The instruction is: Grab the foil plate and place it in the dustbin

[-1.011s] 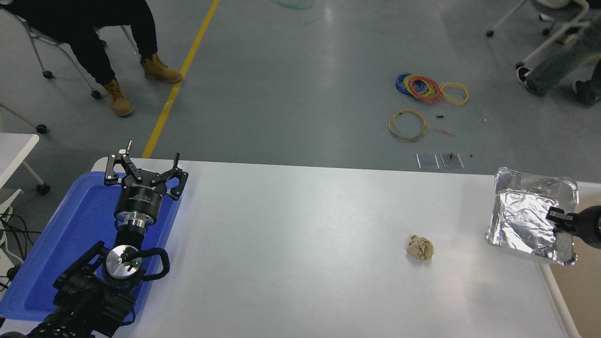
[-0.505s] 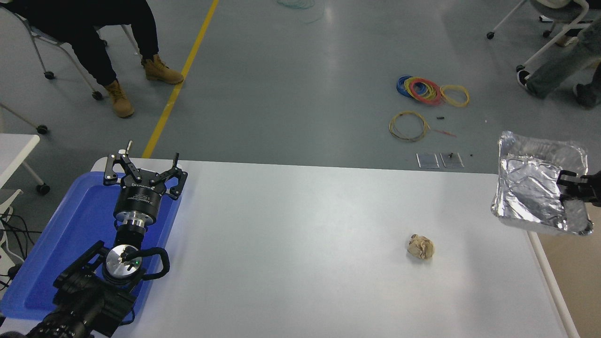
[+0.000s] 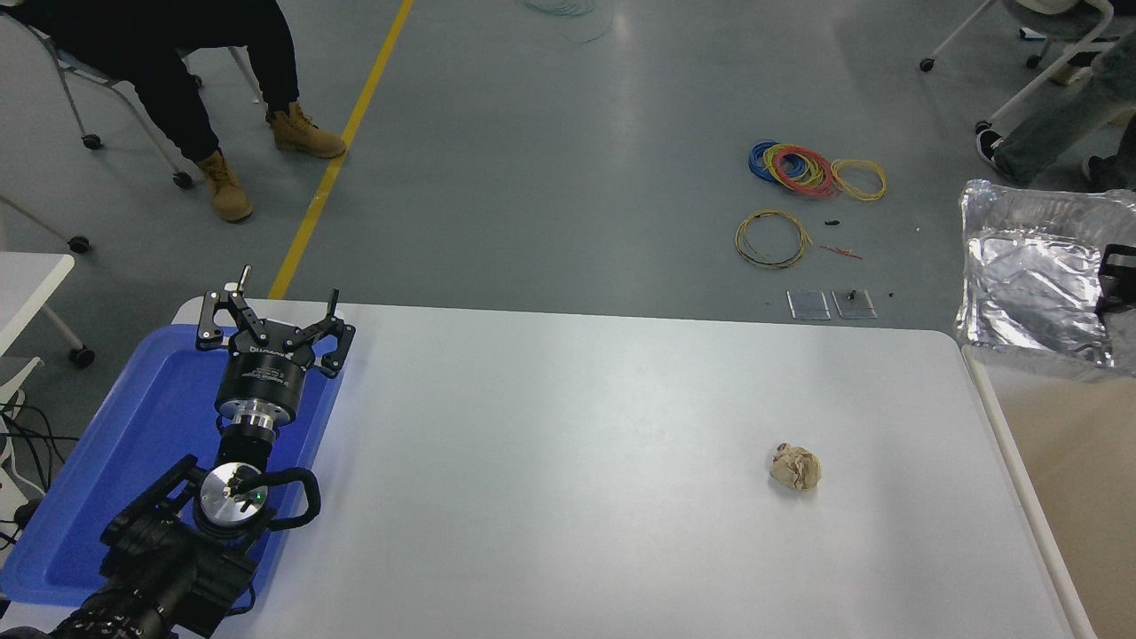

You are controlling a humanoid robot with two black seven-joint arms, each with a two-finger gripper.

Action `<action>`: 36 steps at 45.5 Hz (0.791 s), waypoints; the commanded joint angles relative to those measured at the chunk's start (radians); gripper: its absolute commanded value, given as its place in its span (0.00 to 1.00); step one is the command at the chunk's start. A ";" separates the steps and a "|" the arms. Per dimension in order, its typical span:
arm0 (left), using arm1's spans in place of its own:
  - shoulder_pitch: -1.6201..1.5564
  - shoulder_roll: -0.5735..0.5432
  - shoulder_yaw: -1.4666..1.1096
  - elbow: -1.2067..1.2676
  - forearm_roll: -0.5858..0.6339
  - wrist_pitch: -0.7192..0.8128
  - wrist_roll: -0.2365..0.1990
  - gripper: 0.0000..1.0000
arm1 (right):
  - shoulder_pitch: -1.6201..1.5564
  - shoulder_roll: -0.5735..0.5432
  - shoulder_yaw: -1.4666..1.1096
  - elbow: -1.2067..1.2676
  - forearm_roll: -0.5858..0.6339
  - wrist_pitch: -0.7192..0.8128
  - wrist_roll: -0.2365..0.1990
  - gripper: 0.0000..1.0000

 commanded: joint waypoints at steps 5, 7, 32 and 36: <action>0.000 0.000 0.000 0.000 0.000 0.000 0.000 1.00 | 0.037 0.000 -0.017 0.001 -0.002 0.019 0.000 0.00; 0.000 0.000 0.000 0.000 0.000 0.000 0.000 1.00 | 0.037 -0.001 -0.017 0.001 -0.002 0.019 0.000 0.00; 0.000 0.000 0.000 0.000 0.000 0.000 0.000 1.00 | -0.239 -0.009 -0.012 -0.248 -0.010 -0.051 -0.002 0.00; 0.000 0.000 0.000 0.000 0.000 0.000 0.000 1.00 | -0.324 -0.030 0.000 -0.309 -0.008 -0.077 -0.003 0.00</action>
